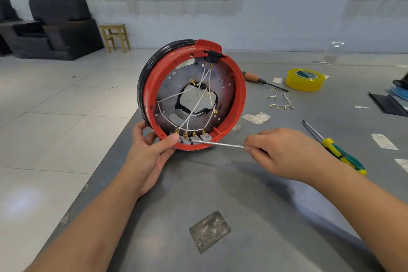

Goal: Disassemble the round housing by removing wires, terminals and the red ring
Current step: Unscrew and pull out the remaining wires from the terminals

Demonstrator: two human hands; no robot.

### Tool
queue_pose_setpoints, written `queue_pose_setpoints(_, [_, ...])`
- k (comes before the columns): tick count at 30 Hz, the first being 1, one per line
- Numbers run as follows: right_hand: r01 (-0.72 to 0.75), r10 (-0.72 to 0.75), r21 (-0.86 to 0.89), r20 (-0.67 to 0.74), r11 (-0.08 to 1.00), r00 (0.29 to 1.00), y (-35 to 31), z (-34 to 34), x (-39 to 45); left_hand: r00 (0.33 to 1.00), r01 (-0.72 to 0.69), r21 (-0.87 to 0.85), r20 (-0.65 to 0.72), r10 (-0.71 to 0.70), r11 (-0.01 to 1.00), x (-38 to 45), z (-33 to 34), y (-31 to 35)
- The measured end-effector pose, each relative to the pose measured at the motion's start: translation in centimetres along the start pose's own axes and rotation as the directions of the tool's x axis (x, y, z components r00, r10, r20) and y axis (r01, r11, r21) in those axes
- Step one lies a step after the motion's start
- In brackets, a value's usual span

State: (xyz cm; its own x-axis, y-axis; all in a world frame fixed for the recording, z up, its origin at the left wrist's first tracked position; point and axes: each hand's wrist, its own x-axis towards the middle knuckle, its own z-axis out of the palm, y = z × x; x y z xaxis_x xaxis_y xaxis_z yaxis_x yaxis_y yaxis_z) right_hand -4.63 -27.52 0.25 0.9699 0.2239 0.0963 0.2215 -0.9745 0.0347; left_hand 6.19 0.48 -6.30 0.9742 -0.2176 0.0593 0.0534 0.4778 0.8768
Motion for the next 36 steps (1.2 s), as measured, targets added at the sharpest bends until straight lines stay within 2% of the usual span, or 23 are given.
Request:
queue_pose_setpoints(11, [-0.009, 0.009, 0.044, 0.001, 0.999, 1.0, -0.3, 0.7, 0.2, 1.0, -0.001, 0.024, -0.017, 0.001, 1.0, -0.4, 0.5, 0.1])
queue_pose_setpoints(25, [-0.044, 0.053, 0.081, -0.115, 0.996, 0.992, -1.2, 3.2, -0.3, 0.998, 0.03, -0.032, -0.051, -0.031, 0.999, -0.1, 0.3, 0.1])
queue_pose_setpoints(36, [-0.084, 0.088, 0.048, -0.083, 0.995, 0.993, -2.3, 3.6, -0.9, 0.997, 0.032, -0.039, -0.072, -0.035, 0.999, 0.0, 0.2, 0.1])
